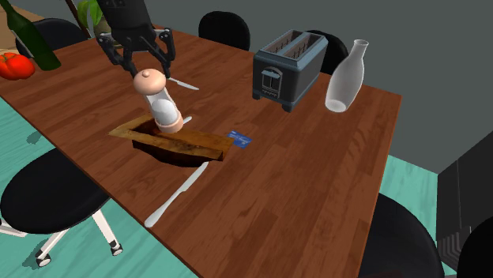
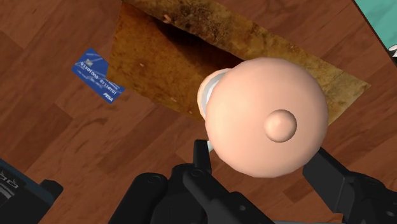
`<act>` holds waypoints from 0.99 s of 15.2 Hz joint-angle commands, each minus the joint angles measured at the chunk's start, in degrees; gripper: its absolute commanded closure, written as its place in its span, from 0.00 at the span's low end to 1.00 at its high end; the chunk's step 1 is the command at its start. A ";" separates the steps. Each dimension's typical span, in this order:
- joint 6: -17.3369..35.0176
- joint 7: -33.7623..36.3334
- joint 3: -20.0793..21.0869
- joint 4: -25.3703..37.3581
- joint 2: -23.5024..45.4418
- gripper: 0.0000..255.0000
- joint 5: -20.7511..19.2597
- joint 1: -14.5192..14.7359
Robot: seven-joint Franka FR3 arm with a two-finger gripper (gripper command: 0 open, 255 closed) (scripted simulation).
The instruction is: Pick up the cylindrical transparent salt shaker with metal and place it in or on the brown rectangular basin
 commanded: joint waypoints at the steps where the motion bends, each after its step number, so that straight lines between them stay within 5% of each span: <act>1: 0.53 0.05 0.01 -0.62 -0.14 1.00 -0.01 0.01; 7: 0.53 0.05 0.01 -0.62 -0.13 1.00 -0.01 0.01; 8: 0.53 0.06 0.01 -0.62 -0.13 0.00 -0.01 0.01; 15: -2.69 -0.02 0.07 1.44 -1.30 0.00 0.09 0.07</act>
